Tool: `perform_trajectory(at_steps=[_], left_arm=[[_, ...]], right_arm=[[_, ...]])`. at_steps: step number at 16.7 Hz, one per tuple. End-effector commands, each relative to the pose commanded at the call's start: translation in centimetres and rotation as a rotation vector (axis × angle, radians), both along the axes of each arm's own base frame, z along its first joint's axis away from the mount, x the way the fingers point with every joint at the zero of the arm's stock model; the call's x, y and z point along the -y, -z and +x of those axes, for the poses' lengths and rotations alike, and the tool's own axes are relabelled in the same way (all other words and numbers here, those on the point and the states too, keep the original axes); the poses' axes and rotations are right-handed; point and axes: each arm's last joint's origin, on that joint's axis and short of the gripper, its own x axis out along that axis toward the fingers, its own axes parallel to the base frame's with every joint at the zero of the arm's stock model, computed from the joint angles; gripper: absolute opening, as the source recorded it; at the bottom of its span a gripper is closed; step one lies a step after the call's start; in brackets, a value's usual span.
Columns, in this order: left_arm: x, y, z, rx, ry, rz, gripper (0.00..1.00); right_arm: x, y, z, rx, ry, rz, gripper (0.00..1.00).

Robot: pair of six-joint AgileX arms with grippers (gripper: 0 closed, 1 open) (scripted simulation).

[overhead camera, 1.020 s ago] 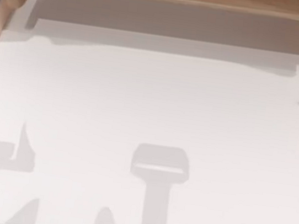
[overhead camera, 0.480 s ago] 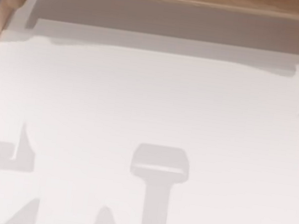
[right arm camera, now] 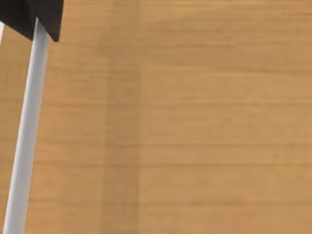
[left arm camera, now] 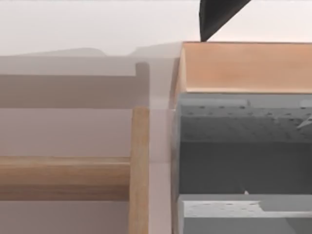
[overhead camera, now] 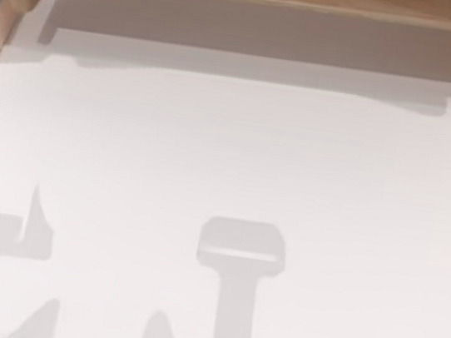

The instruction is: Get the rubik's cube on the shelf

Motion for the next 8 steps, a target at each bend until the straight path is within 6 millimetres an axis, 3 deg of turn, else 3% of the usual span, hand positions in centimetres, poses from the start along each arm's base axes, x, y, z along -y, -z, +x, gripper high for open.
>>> perform_trajectory(at_steps=[2,8], left_arm=[[0.00,0.00,0.00,0.000,0.000,0.000,1.00],[0.00,0.00,0.00,0.000,0.000,0.000,1.00]], right_arm=[[0.00,0.00,0.00,0.000,0.000,0.000,0.00],[0.00,0.00,0.00,0.000,0.000,0.000,0.45]])
